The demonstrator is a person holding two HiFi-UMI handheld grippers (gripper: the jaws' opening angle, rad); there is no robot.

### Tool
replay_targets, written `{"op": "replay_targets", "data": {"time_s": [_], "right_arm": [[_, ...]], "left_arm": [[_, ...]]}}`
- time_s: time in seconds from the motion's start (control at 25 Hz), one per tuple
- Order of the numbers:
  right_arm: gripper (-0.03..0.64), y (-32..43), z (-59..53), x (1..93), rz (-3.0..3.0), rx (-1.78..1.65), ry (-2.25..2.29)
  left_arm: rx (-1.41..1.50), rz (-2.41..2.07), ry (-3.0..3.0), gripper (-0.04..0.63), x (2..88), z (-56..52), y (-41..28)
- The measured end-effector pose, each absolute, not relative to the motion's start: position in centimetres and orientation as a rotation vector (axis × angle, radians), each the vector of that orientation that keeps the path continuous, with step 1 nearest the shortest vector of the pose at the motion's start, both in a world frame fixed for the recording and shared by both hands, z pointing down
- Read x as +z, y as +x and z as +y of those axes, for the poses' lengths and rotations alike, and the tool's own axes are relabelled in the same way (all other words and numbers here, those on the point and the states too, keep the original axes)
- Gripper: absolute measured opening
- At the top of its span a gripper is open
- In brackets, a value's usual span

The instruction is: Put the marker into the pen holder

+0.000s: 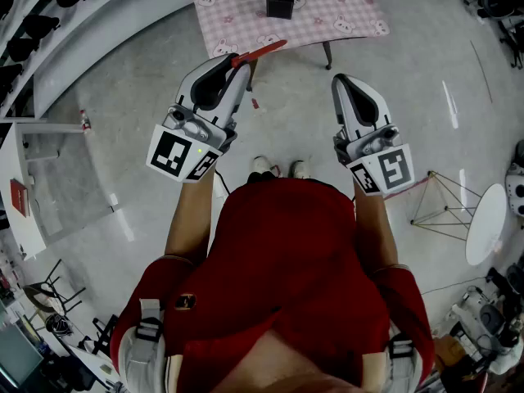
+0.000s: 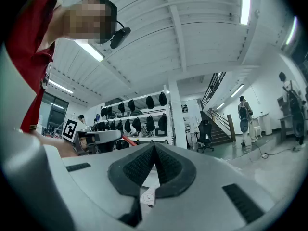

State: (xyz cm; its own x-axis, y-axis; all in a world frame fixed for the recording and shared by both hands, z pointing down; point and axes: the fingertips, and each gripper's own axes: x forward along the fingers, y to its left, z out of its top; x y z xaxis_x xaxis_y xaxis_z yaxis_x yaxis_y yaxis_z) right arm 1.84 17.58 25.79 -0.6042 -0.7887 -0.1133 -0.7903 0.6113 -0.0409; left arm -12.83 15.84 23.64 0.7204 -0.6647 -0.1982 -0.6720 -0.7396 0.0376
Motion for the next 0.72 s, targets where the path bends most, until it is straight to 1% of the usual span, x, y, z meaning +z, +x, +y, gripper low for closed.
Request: {"op": "replay_targets", "data": {"time_s": [0.72], "right_arm": [[-0.003, -2.1, 17.5, 26.4, 2.697, 0.011, -1.414]], "left_arm": [[0.32, 1.053, -2.891, 0.063, 24.3, 15.4, -17.3]]}}
